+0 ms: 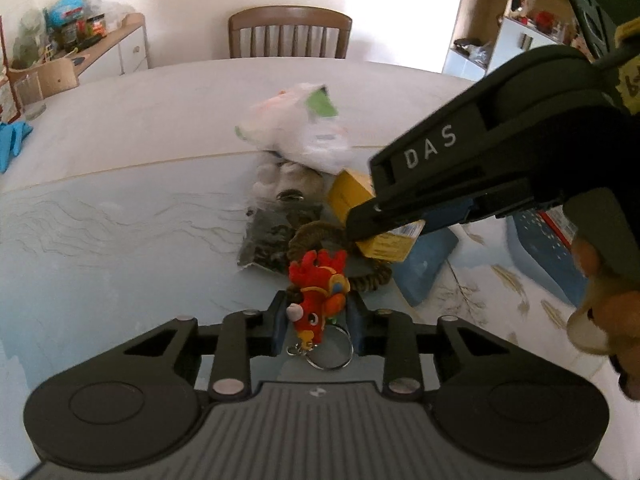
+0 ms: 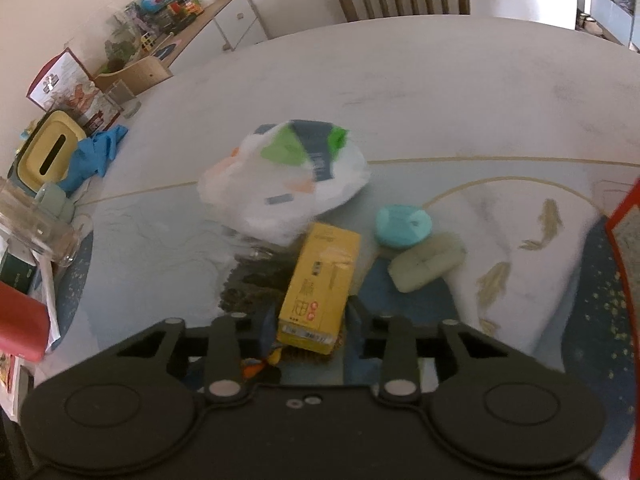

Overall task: Organize objects
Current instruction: 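Grasp the red rooster keychain with the left tool while the right tool grasps the yellow box, then carry the rooster keychain and yellow box with both tools over the cardboard box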

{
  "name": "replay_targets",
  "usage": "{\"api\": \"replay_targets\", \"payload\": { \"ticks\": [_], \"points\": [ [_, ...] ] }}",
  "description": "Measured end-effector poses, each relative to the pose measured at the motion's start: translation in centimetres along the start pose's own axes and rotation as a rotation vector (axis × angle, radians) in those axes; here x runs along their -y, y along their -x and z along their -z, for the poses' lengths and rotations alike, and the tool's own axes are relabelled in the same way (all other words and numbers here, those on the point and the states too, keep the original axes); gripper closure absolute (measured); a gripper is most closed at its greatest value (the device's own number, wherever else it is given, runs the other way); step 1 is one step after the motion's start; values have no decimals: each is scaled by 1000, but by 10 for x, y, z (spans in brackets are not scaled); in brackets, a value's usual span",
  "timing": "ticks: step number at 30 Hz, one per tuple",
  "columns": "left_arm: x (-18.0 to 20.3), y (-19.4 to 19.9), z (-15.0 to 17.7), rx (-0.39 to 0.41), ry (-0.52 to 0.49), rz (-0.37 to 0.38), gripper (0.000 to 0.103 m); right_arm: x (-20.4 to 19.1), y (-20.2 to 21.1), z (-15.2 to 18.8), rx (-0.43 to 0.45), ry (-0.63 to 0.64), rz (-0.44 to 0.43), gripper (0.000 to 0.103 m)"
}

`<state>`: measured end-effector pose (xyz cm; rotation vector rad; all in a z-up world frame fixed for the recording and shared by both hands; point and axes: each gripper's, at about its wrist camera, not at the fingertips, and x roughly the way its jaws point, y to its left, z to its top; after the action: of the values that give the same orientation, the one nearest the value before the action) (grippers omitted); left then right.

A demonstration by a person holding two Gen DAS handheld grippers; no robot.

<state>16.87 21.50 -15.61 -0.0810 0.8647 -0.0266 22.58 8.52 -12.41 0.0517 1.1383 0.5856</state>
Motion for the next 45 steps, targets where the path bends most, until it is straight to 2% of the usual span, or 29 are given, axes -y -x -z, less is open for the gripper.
{"api": "replay_targets", "payload": {
  "ticks": [10,18,21,27,33,45],
  "points": [
    [6,25,2,6,19,43,74,25,39,23,24,-40,-24,75],
    [26,52,-10,24,-5,79,74,35,86,43,82,-21,-36,75],
    [37,65,-16,40,-18,104,74,41,104,48,109,-18,-34,75],
    [65,84,-32,67,-44,155,74,51,139,57,171,27,37,75],
    [97,93,-46,86,-83,190,74,69,171,65,231,40,71,75],
    [170,97,-73,116,-155,208,74,123,215,72,314,32,106,75]
  ]
}}
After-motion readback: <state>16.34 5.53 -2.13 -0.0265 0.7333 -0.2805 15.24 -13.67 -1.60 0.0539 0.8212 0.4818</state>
